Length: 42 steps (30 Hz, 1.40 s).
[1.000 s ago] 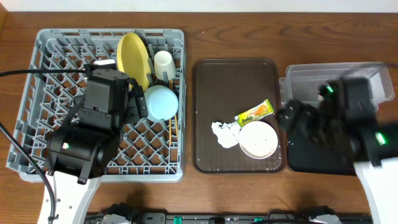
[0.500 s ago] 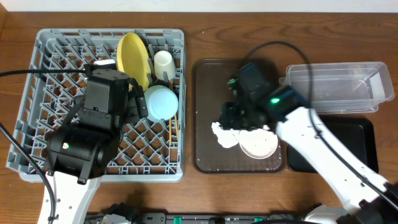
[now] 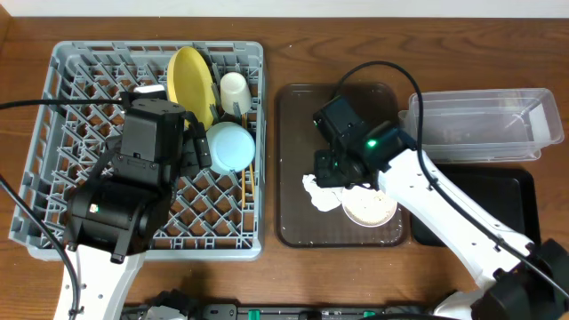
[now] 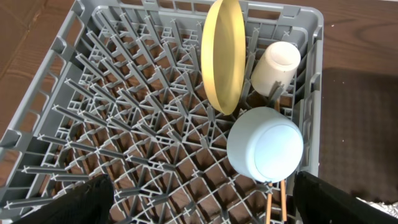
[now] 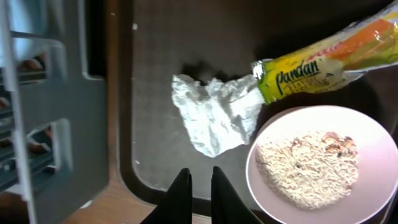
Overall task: Sort waste into correct bins and load items into the dishwasher rack
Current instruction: 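Lower the right gripper onto the white rice bowl rim and grasp it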
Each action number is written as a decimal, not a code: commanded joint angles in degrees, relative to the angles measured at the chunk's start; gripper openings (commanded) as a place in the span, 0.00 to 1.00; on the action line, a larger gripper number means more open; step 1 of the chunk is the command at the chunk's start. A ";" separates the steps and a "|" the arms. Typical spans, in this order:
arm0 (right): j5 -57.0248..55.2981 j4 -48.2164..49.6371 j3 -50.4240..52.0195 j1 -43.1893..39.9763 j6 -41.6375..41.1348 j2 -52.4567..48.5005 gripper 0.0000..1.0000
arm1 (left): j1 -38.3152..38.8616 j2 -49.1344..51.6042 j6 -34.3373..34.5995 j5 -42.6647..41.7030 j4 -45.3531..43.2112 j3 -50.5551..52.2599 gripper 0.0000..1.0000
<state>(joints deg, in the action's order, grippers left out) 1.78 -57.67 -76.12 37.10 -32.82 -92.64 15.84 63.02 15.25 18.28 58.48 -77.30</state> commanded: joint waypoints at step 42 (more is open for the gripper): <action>-7.96 4.76 14.32 3.91 -6.56 -5.22 0.12 | -0.17 0.20 0.52 0.17 0.00 -0.17 0.93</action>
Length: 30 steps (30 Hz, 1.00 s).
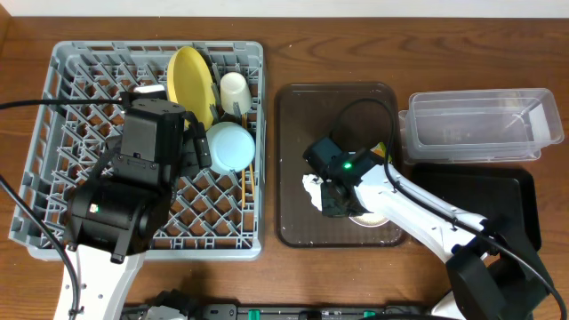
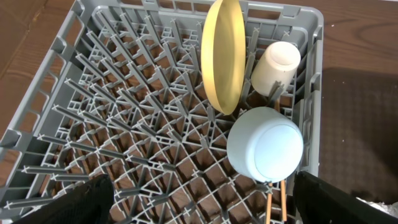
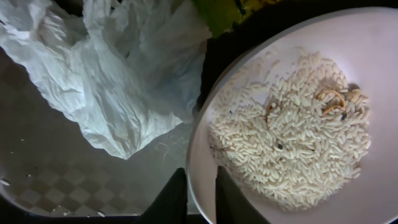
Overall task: Sort waste into correct bins and load items into the dishwasher rack
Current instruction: 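Lower the right gripper onto the white rice bowl rim and grasp it, then lift the white rice bowl and carry it right over the black tray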
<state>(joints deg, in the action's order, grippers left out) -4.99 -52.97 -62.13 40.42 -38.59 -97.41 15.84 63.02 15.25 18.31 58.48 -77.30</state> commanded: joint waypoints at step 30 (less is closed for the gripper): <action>-1.18 -0.37 1.86 0.46 0.11 -0.31 0.01 | -0.17 0.20 0.52 0.15 0.02 -0.17 0.93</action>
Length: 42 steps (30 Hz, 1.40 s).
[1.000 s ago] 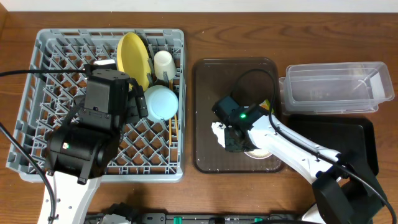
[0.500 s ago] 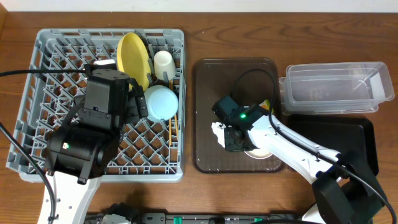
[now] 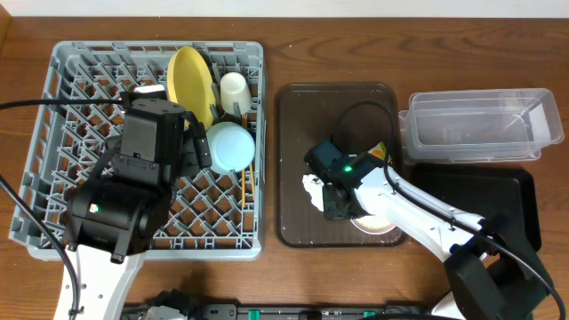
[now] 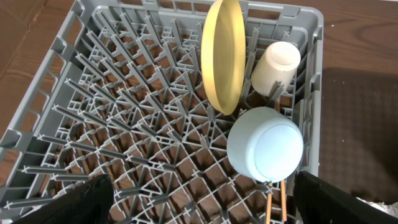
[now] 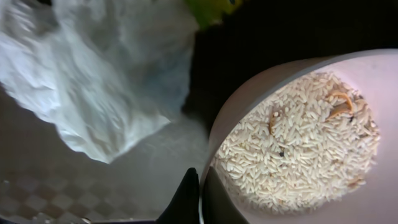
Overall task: Sort waste into correct bins and load items into the dishwasher rack
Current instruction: 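Lift the white rice bowl and carry it right over the black tray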
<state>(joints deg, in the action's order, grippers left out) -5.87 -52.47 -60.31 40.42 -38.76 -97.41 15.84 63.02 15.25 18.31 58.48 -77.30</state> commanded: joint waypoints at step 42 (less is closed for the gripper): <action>22.58 -25.97 -16.13 -52.02 32.06 31.06 0.01 | -0.17 0.20 0.52 0.15 0.00 -0.17 0.94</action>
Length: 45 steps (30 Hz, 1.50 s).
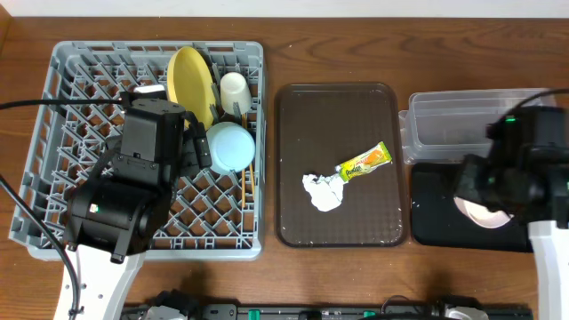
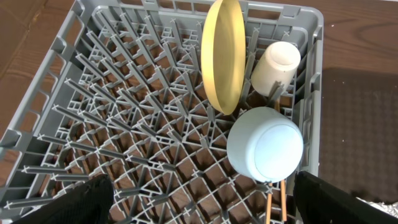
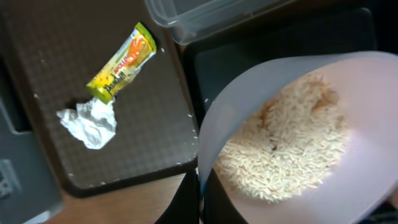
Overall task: Sort waste into correct bins and load items into the dishwasher rack
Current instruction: 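Lift the white rice bowl and carry it right over the black tray, then tip the white bowl over the black tray to dump the rice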
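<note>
My right gripper (image 3: 200, 196) is shut on the rim of a pale pink bowl of rice (image 3: 292, 134), held above the black bin (image 1: 444, 222) at the right. The bowl (image 1: 480, 212) peeks out under the right arm in the overhead view. A crumpled white tissue (image 1: 321, 190) and a yellow-green snack wrapper (image 1: 364, 162) lie on the brown tray (image 1: 298, 116). My left gripper (image 2: 199, 199) hangs open over the grey dish rack (image 1: 71, 80), which holds a yellow plate (image 1: 191, 80), a cream cup (image 1: 234, 92) and a light blue bowl (image 1: 230, 147).
A clear plastic bin (image 1: 480, 124) stands behind the black bin at the far right. Orange chopsticks (image 1: 246, 187) lie in the rack under the blue bowl. Bare wooden table shows round the rack and tray.
My right gripper has lifted the rice bowl off the brown tray and now holds it over the black bin at the right. The left arm has not moved.
My right gripper hovered above the tray by the tissue, wrapper and rice bowl. It then stood low at the bowl's rim, then was shut on the rim. Now the bowl is off the tray, over the black bin. The left gripper stayed open over the rack.
</note>
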Each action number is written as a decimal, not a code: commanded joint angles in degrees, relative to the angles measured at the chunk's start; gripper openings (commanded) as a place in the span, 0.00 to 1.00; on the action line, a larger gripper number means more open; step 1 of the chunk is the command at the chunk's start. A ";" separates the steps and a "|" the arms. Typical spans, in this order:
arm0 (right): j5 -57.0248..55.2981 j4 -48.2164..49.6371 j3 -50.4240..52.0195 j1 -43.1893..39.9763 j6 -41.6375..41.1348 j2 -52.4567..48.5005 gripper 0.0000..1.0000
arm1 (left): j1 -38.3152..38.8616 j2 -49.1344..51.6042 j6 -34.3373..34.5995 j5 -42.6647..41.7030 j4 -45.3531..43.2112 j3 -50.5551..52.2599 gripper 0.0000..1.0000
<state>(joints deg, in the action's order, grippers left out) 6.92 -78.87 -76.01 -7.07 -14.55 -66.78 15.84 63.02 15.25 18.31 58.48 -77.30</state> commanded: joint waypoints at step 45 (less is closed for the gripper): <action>61.61 20.22 39.23 -50.80 32.83 0.39 0.01 | -0.17 0.20 0.52 0.15 0.00 -0.17 0.94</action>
<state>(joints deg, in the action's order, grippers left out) 61.82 -58.89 -38.35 -55.64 15.03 -66.72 15.84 63.02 15.25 18.31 58.48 -77.30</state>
